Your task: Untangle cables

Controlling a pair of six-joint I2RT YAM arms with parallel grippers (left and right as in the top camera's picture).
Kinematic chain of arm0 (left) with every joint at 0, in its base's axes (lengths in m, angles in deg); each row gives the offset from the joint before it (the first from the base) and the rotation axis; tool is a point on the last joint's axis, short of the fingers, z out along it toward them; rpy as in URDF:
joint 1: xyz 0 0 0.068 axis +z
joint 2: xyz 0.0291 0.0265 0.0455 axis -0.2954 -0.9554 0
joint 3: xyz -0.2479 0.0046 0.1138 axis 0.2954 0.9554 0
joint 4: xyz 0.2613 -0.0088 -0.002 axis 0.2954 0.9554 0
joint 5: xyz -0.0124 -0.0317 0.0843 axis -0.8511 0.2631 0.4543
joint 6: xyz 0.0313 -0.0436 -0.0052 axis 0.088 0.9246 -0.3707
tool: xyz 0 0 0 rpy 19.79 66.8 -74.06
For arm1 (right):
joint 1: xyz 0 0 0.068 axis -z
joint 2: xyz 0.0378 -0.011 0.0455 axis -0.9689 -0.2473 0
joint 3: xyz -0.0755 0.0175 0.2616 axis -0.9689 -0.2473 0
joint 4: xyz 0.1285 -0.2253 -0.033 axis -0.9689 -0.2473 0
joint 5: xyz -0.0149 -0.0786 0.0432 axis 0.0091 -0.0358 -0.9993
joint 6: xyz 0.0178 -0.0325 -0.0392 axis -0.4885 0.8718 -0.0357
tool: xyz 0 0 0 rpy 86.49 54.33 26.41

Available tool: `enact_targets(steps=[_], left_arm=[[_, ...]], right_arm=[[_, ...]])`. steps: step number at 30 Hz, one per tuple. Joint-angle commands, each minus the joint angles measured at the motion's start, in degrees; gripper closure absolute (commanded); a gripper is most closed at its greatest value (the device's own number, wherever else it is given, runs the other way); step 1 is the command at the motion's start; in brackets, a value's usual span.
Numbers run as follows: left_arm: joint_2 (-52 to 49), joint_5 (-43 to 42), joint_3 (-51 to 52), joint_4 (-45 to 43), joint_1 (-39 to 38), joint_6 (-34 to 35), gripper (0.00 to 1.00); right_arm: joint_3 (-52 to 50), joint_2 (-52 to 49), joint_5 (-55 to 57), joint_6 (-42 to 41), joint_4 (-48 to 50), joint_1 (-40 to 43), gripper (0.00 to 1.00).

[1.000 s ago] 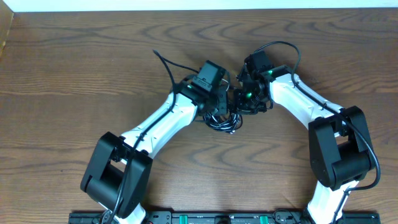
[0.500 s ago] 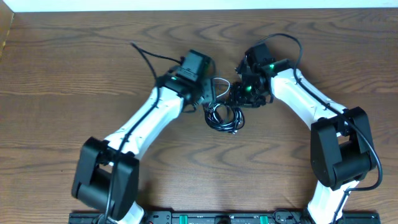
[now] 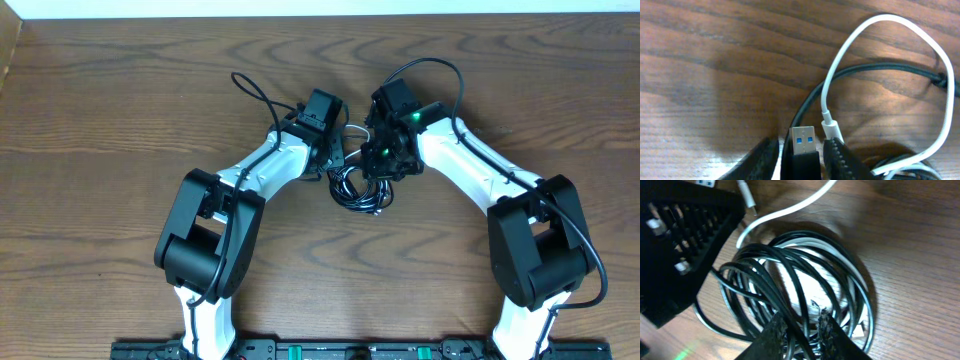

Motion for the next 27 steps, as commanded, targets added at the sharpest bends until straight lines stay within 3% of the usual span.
enact_targets(steps=[1, 4, 13, 18, 23, 27], left_arm=[[1.6, -0.24, -0.07, 0.24, 0.0, -1.03, 0.93], [9.31, -0.5, -0.04, 0.33, -0.02, -1.38, 0.93], [19.65, -1.55, -0.04, 1.51, -0.02, -2.19, 0.92], [19.98, -6.95, -0.02, 5.14, -0.66, -2.19, 0.93], [18.86, 0.22, 0.15, 17.75, -2.08, -2.19, 0.92], [14.58, 1.07, 1.7, 20.98, -2.08, -1.09, 0.92]], right_arm=[[-0.46, -0.26, 1.53, 0.22, -0.5, 0.26, 0.82], [-0.48, -0.81, 1.53, 0.2, -0.81, 0.63, 0.81], [-1.09, -0.85, 1.53, -0.28, -0.72, 3.56, 0.72], [-3.1, -0.85, 1.49, -0.96, 0.37, 4.46, 0.7], [-3.82, -0.85, 1.49, -2.16, 1.84, 4.59, 0.68], [-3.82, -0.85, 1.46, -2.16, 2.19, 4.57, 0.68]])
